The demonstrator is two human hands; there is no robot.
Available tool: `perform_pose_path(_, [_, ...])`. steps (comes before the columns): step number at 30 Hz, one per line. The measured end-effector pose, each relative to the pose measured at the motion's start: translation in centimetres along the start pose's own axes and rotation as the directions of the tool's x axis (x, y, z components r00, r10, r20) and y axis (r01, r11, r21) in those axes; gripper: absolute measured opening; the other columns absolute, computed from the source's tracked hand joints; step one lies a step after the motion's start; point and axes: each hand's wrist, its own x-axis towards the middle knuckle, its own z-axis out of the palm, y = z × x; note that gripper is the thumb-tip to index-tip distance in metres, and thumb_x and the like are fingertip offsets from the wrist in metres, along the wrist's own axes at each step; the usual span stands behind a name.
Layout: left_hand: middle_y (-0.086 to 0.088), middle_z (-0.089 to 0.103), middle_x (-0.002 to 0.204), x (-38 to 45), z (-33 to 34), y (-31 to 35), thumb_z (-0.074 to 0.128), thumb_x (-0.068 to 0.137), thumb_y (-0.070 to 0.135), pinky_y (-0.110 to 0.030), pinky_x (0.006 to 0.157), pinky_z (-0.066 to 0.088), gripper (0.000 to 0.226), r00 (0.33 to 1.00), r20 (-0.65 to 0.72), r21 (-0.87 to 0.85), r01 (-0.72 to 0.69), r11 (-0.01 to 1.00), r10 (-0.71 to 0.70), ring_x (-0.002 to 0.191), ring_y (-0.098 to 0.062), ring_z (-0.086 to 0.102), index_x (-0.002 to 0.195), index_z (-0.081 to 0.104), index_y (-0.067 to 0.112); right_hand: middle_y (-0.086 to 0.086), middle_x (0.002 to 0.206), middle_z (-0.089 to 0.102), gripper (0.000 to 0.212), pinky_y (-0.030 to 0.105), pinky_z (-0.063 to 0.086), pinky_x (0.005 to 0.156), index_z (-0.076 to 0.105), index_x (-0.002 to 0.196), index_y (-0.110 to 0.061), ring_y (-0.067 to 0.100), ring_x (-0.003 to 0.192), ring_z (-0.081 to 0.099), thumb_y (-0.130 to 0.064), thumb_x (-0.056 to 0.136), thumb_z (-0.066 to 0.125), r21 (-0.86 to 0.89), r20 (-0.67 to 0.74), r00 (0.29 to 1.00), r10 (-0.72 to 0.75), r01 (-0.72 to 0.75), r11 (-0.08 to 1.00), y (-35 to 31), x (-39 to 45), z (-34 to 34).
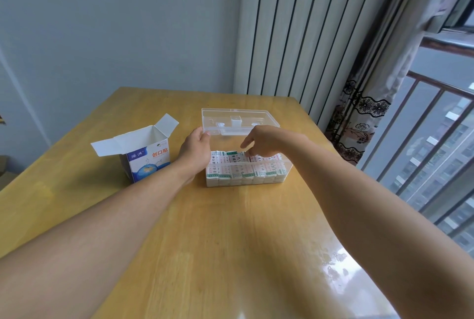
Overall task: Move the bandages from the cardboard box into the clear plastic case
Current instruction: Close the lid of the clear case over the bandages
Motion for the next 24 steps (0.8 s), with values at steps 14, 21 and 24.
perform_pose_path(14, [0.003,0.06,0.14,0.1,-0.1,-0.1,0.032,0.11,0.029,-0.03,0.099,0.042,0.038,1.0,0.023,-0.029,-0.015,0.999,0.016,0.126,-0.017,0.056,0.141,0.053,0.023,0.004,0.12,0.07,0.03,0.04,0.055,0.092,0.068,0.125,-0.017,0.026,0.108,0.067,-0.023,0.096,0.062,-0.185,0.034,0.994,0.108,-0.1,0.978,1.4,0.8,0.5])
perform_pose_path(21, [0.002,0.059,0.142,-0.2,-0.1,0.2,0.031,0.11,0.029,-0.028,0.095,0.041,0.039,1.0,0.008,-0.014,-0.014,1.0,0.015,0.125,-0.015,0.055,0.144,0.05,0.021,0.004,0.131,0.061,0.037,0.035,0.053,0.097,0.059,0.139,-0.02,0.026,0.115,0.061,-0.027,0.104,0.051,-0.304,0.077,0.996,0.045,-0.019,0.953,1.1,0.1,0.2])
perform_pose_path(24, [0.0,0.058,0.143,-0.2,-0.1,0.2,0.031,0.11,0.029,-0.028,0.096,0.04,0.04,1.0,0.007,-0.015,-0.016,1.0,0.016,0.127,-0.017,0.054,0.145,0.049,0.02,0.002,0.137,0.059,0.04,0.035,0.051,0.098,0.056,0.143,-0.023,0.026,0.119,0.059,-0.025,0.104,0.053,-0.264,0.06,0.997,0.04,-0.023,0.964,1.2,0.1,0.2])
